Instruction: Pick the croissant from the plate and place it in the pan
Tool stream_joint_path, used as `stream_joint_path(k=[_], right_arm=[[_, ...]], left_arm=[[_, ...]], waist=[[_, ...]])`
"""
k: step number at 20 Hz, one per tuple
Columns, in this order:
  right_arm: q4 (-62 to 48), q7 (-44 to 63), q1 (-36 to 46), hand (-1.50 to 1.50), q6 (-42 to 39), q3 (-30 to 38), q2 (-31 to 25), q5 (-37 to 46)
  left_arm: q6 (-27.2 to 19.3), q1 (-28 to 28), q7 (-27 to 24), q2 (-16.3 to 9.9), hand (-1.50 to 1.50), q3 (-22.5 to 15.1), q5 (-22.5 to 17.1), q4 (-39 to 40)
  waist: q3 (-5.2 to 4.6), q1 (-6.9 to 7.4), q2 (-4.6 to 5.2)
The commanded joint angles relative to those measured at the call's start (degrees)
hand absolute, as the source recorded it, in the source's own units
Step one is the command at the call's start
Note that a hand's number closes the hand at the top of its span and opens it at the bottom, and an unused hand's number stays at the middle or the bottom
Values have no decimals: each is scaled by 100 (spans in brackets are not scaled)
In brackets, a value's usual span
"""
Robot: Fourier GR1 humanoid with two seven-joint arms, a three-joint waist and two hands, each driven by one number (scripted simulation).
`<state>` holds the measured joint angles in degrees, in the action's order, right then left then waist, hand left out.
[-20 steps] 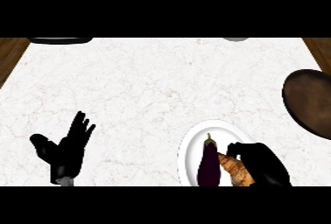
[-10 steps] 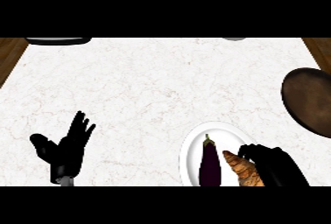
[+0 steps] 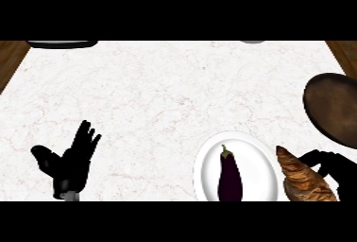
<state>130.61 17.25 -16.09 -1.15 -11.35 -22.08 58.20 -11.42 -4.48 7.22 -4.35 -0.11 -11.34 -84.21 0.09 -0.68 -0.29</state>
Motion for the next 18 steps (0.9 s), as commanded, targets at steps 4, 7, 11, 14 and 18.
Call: stream_joint_path(k=[4, 7, 11, 14, 18], right_arm=[[-128, 332, 806, 150, -579, 1128, 168, -1054], [-992, -251, 1278, 150, -609, 2175, -181, -1983], [-2139, -713, 1835, 150, -277, 2391, -184, -1888], [-3240, -952, 2479, 150, 154, 2444, -305, -1407], [-4830, -1792, 3103, 150, 704, 2764, -557, -1380]], left_arm=[[87, 123, 63, 45, 0, 54, -57, 257], [-23, -16, 265, -5, 0, -52, 75, -135], [-81, -174, -29, 351, 0, -354, 250, 68], [29, 157, 236, 144, 0, -116, 60, 19], [-35, -115, -133, 306, 0, -241, 228, 139]], waist=[[-10, 69, 35], [-5, 91, 35], [-6, 103, 36], [-5, 151, 50], [-3, 188, 60]])
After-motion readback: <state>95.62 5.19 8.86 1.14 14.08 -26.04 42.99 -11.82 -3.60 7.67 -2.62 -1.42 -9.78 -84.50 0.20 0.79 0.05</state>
